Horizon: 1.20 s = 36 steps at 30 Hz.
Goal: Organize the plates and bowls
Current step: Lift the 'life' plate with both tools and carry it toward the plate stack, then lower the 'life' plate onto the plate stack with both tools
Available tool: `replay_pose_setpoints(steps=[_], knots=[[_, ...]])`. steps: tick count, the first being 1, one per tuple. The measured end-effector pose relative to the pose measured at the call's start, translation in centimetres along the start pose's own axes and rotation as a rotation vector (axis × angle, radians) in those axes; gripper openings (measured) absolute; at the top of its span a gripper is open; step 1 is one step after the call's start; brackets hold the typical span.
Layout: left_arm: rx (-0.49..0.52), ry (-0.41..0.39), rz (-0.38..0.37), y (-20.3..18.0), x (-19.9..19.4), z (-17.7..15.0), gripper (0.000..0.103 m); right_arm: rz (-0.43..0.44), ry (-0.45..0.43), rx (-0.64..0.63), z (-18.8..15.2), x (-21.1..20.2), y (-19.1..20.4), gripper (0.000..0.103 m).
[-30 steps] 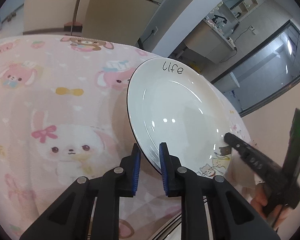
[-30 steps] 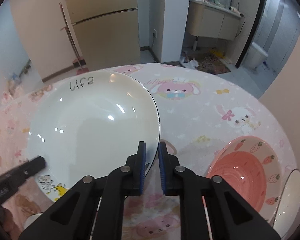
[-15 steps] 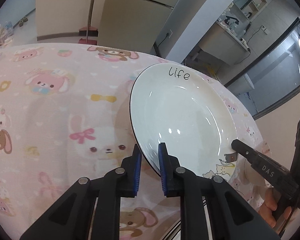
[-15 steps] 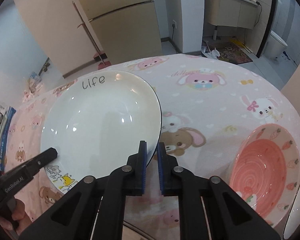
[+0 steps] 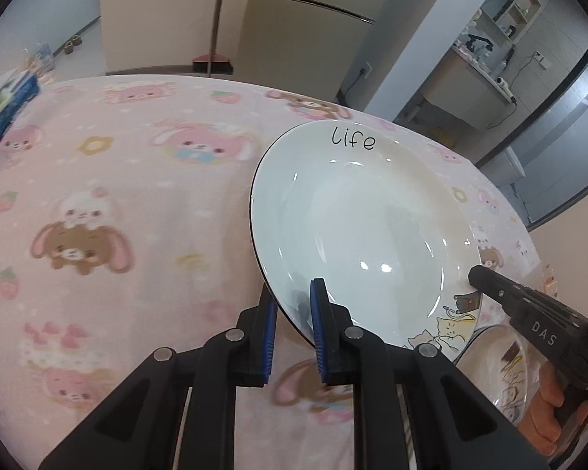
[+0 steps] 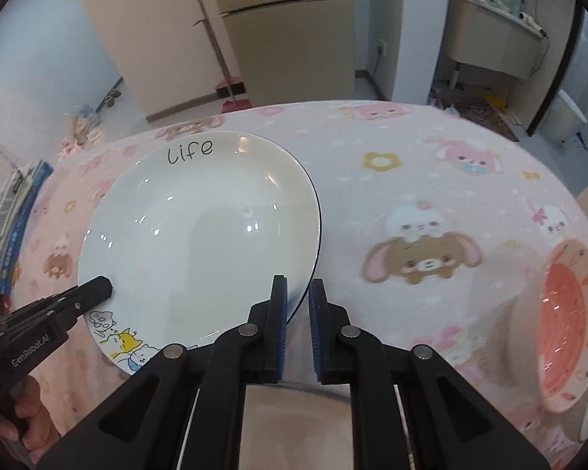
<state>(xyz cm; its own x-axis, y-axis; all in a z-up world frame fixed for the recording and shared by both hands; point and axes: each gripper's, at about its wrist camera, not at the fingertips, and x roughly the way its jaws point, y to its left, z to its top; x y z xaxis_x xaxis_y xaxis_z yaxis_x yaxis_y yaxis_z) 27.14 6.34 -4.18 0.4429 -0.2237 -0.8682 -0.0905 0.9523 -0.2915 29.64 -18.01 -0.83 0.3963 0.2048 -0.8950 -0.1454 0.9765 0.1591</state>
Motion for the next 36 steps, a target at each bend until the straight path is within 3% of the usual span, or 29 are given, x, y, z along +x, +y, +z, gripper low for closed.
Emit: replay_pose_setpoints(steps=[6, 11, 19, 20, 22, 23, 24, 25, 26, 28, 30, 33, 36], knots=[[-0.014, -0.007, 0.053, 5.4, -3.4, -2.7, 0.018, 0.084, 0.040, -0.089, -2.0, 0.0, 5.2, 0.011], [-0.028, -0.009, 0.094, 9.0, -5.7, -5.8, 0.018, 0.083, 0.062, -0.192, -4.9, -0.4, 10.2, 0.012], [0.004, -0.004, 0.112, 9.9, -9.0, -10.4, 0.019, 0.099, 0.090, -0.255, -9.3, -2.2, 12.3, 0.012], [0.008, -0.009, 0.103, 9.6, -9.3, -10.9, 0.019, 0.106, 0.083, -0.268, -10.0, -2.7, 12.4, 0.007], [0.010, -0.005, 0.022, 9.1, -10.1, -12.0, 0.021, 0.315, 0.148, -0.306, -11.2, -3.9, 13.4, 0.000], [0.019, 0.005, -0.016, 8.7, -10.3, -12.5, 0.022, 0.346, 0.175, -0.344, -12.0, -4.5, 14.5, 0.000], [0.041, 0.011, 0.002, 7.8, -10.4, -13.1, 0.022, 0.237, 0.108, -0.406, -12.6, -5.0, 15.8, 0.000], [0.052, 0.007, 0.047, 7.4, -10.2, -13.5, 0.022, 0.072, 0.050, -0.445, -12.9, -4.7, 16.7, 0.000], [0.066, 0.010, 0.092, 7.0, -10.0, -13.8, 0.022, 0.037, 0.055, -0.404, -12.6, -4.2, 16.5, 0.000], [0.039, 0.006, 0.069, 7.6, -9.9, -14.0, 0.023, 0.147, 0.094, -0.353, -11.9, -3.4, 15.6, 0.000], [-0.011, 0.009, 0.050, 8.9, -9.7, -13.8, 0.022, 0.101, 0.047, -0.266, -10.6, -2.9, 13.5, 0.000], [0.016, -0.006, 0.055, 9.0, -9.7, -13.9, 0.022, 0.155, 0.046, -0.159, -8.0, -2.6, 10.3, 0.000], [0.017, 0.004, 0.062, 9.3, -9.6, -13.4, 0.022, 0.129, -0.004, -0.156, -5.9, -2.9, 9.1, 0.002]])
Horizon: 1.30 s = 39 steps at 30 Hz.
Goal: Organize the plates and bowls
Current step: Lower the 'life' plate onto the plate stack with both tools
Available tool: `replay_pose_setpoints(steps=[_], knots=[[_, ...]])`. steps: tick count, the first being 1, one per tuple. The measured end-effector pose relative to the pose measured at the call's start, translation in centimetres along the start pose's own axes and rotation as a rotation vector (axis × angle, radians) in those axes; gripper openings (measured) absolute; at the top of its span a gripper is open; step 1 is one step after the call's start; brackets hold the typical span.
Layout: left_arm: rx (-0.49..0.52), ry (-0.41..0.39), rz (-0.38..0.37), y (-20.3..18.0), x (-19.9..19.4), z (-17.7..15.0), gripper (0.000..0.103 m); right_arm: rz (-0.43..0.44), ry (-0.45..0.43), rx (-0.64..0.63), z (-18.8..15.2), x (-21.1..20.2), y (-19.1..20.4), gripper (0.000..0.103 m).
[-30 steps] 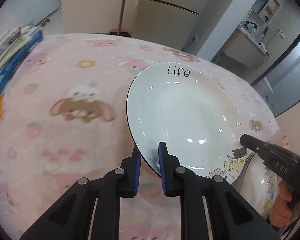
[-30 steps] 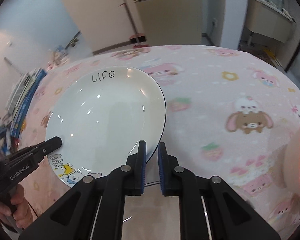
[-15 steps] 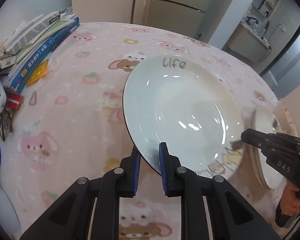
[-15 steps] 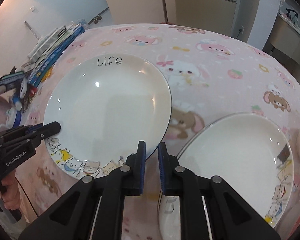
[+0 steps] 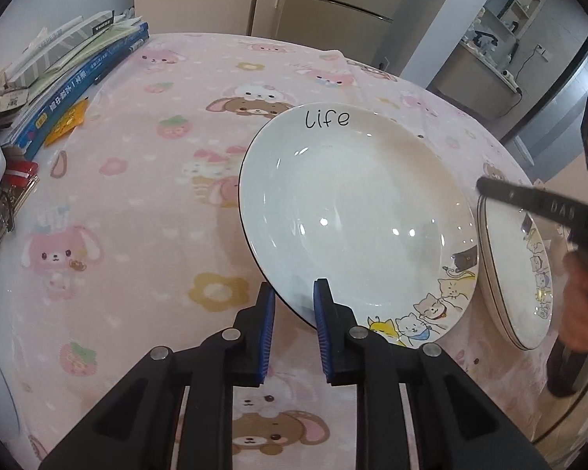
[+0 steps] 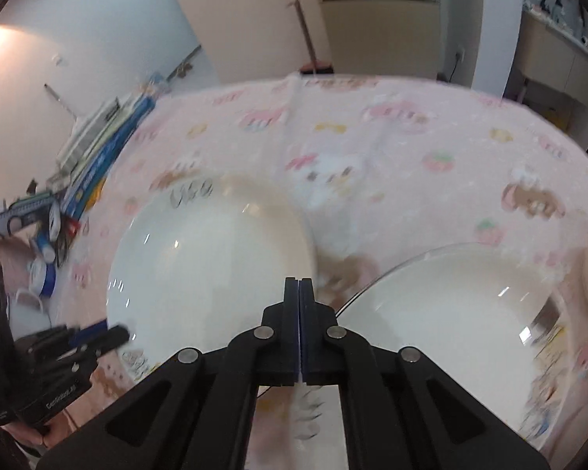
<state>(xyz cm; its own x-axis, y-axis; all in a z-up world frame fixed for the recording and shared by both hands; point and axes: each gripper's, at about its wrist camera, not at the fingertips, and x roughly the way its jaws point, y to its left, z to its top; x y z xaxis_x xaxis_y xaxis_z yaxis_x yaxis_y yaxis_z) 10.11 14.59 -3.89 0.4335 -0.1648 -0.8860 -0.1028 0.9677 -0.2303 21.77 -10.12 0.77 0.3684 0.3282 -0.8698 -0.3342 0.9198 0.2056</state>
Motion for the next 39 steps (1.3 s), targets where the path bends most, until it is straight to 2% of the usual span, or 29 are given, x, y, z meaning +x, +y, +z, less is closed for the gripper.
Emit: replay_pose_setpoints(steps=[5, 6, 8, 11, 15, 18, 22, 25, 28, 30, 36, 39], knots=[[0.008, -0.023, 0.081, 0.5, 0.7, 1.3, 0.025, 0.077, 0.061, 0.026, 0.9, 0.9, -0.7, 0.005], [-0.003, -0.017, 0.076, 0.8, 0.9, 1.7, 0.028, 0.085, 0.059, 0.019, 0.8, 0.8, -1.0, 0.007], [-0.031, -0.021, 0.041, 1.7, 1.1, 2.4, 0.042, 0.102, 0.059, 0.009, 0.7, 1.1, -1.0, 0.019], [-0.044, -0.052, 0.029, 2.3, 0.9, 3.1, 0.043, 0.112, 0.084, 0.023, 0.6, 2.1, -1.0, 0.021], [-0.061, -0.073, -0.053, 2.7, 1.0, 4.2, 0.043, 0.160, 0.123, 0.032, 0.7, 3.6, -1.2, 0.021], [-0.045, -0.077, -0.034, 2.5, 1.6, 4.8, 0.034, 0.166, 0.125, 0.026, 0.8, 4.1, -1.1, 0.019], [-0.082, -0.040, -0.078, 3.3, 3.0, 5.2, 0.033, 0.186, 0.133, 0.022, 1.2, 4.6, -1.2, 0.018], [-0.096, -0.026, -0.120, 3.5, 4.1, 5.2, 0.032, 0.182, 0.159, -0.030, 1.8, 5.4, -0.8, 0.015], [-0.095, -0.041, -0.117, 3.2, 4.2, 5.2, 0.030, 0.168, 0.194, -0.082, 2.2, 5.8, -0.4, 0.013], [-0.083, -0.041, -0.084, 3.2, 4.3, 5.1, 0.021, 0.164, 0.201, -0.124, 2.3, 5.9, -0.2, 0.013], [-0.074, -0.042, -0.048, 2.6, 3.7, 4.8, 0.020, 0.123, 0.187, -0.111, 1.9, 5.4, 0.5, 0.013], [-0.085, -0.057, -0.039, 2.9, 2.9, 5.1, 0.020, 0.144, 0.190, -0.084, 2.1, 5.0, 0.6, 0.013]])
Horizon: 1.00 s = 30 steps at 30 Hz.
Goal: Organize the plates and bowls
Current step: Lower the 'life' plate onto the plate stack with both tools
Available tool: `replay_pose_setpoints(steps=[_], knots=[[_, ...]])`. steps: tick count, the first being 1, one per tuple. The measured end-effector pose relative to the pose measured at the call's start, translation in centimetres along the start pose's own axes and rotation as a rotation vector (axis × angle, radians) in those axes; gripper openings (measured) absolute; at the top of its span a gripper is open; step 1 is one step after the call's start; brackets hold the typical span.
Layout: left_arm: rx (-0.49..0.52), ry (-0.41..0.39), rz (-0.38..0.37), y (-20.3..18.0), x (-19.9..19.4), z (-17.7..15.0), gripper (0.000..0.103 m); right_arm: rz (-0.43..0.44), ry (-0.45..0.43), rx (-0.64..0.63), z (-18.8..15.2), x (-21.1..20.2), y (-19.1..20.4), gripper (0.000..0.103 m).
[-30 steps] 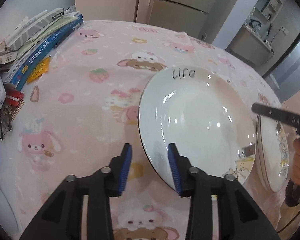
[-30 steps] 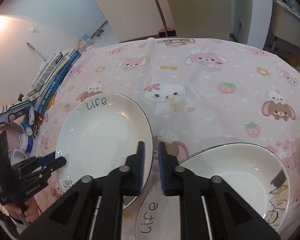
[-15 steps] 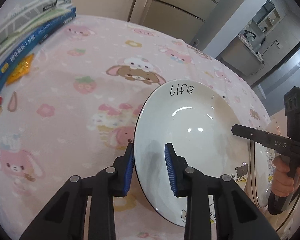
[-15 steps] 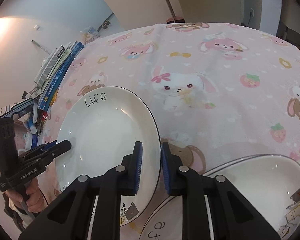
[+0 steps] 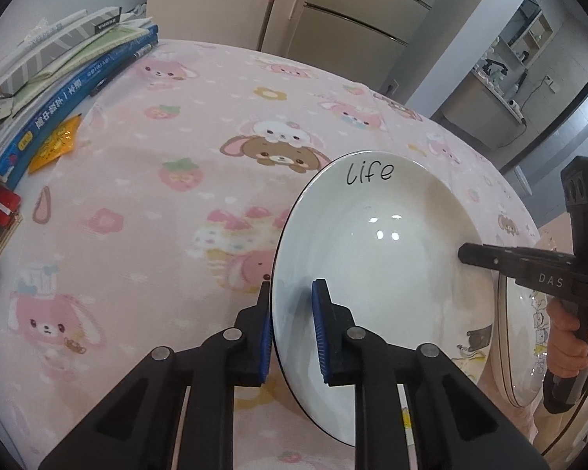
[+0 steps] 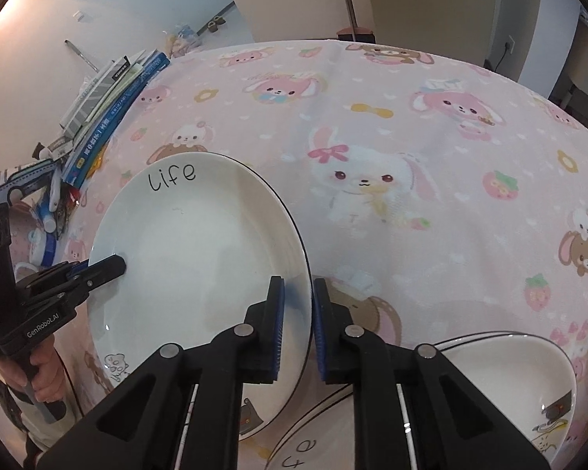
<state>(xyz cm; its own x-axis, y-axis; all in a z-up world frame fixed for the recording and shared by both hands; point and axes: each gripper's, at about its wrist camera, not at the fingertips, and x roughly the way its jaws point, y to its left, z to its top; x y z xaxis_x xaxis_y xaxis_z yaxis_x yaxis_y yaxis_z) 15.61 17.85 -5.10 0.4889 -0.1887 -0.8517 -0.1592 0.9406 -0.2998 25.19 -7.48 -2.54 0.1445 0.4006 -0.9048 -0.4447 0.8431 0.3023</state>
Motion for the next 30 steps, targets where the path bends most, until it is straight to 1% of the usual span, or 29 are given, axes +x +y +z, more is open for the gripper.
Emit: replay_pose_setpoints(steps=[2, 7, 11, 15, 21, 25, 30], knots=[[-0.007, -0.010, 0.005, 0.1, -0.5, 0.4, 0.020, 0.004, 0.003, 0.000, 0.0, -0.3, 0.3, 0.013], [-0.007, -0.027, 0.014, -0.2, -2.1, 1.2, 0.020, -0.029, -0.017, -0.002, 0.0, -1.8, 1.2, 0.014], [0.003, -0.038, 0.008, -0.8, -3.3, 1.4, 0.020, -0.026, -0.035, 0.022, 0.0, -3.4, 1.0, 0.013], [0.014, -0.038, -0.005, -2.0, -4.3, 1.4, 0.020, -0.045, -0.040, 0.027, -0.4, -5.1, 0.7, 0.013], [0.048, -0.047, -0.037, -5.3, -5.2, 0.9, 0.020, -0.081, -0.076, 0.047, -1.5, -8.5, -0.9, 0.013], [0.072, -0.051, -0.076, -7.9, -5.5, 0.5, 0.020, -0.083, -0.102, 0.100, -2.7, -10.6, -3.3, 0.014], [0.122, -0.040, -0.097, -12.0, -5.1, 0.2, 0.020, -0.112, -0.131, 0.126, -4.8, -13.1, -6.0, 0.013]])
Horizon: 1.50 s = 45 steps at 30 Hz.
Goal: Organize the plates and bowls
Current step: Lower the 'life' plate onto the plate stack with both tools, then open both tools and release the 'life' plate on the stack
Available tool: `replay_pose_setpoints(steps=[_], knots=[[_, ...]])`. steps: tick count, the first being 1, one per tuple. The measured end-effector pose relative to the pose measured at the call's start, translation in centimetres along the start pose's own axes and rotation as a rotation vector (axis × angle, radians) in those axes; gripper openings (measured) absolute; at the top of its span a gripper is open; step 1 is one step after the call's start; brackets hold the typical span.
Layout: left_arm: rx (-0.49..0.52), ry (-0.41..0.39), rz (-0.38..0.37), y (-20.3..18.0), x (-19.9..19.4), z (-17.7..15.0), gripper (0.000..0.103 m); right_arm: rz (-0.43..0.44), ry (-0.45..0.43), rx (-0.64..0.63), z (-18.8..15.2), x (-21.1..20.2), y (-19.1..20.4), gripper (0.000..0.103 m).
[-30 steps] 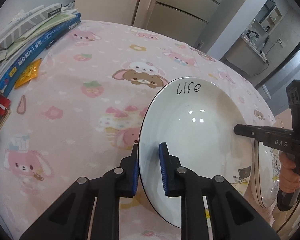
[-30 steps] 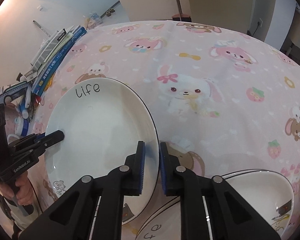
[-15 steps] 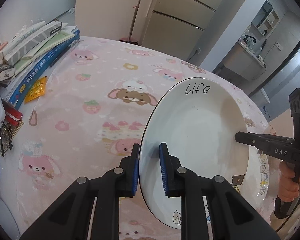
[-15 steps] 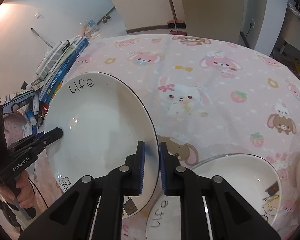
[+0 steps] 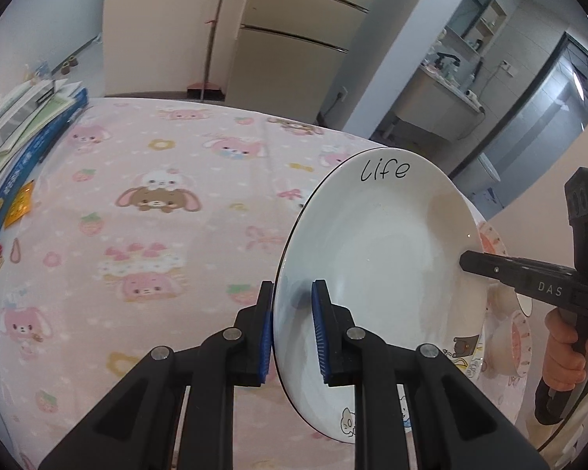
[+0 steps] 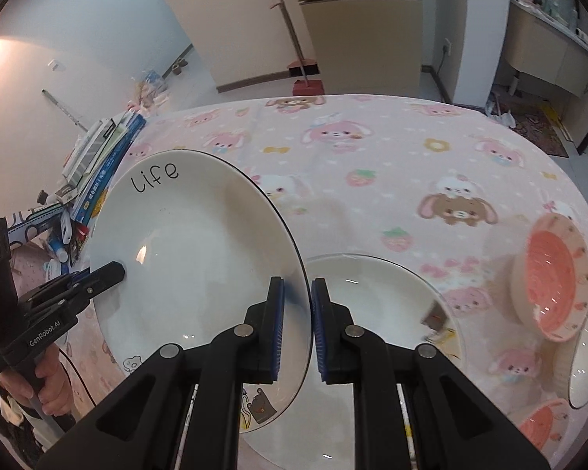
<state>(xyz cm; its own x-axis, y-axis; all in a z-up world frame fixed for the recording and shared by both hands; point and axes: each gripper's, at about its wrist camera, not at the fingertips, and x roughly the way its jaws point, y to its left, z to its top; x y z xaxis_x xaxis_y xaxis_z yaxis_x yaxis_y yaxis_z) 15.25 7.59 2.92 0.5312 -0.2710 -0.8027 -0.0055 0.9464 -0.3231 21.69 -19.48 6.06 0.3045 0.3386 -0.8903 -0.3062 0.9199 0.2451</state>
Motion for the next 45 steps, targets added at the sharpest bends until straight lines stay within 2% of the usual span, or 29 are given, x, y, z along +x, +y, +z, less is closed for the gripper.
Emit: replay_pose_setpoints(steps=[7, 13, 19, 25, 45], knots=[[0.080, 0.023, -0.039, -5.6, 1.9, -0.2, 0.020, -0.037, -0.007, 0.060, -2.2, -2.1, -5.2, 0.013], [0.142, 0.045, -0.032, -8.9, 3.7, -0.9, 0.020, -0.045, -0.005, 0.108, -3.7, -2.4, -8.3, 0.013], [0.155, 0.080, -0.054, -9.6, 5.6, -1.5, 0.020, -0.058, -0.004, 0.113, -4.9, -2.4, -10.0, 0.013], [0.171, 0.097, -0.037, -9.8, 6.9, -2.3, 0.020, -0.081, -0.003, 0.105, -5.8, -1.9, -10.3, 0.013], [0.223, 0.066, 0.027, -9.9, 7.8, -3.1, 0.020, -0.148, -0.018, 0.084, -6.7, 0.3, -9.6, 0.014]])
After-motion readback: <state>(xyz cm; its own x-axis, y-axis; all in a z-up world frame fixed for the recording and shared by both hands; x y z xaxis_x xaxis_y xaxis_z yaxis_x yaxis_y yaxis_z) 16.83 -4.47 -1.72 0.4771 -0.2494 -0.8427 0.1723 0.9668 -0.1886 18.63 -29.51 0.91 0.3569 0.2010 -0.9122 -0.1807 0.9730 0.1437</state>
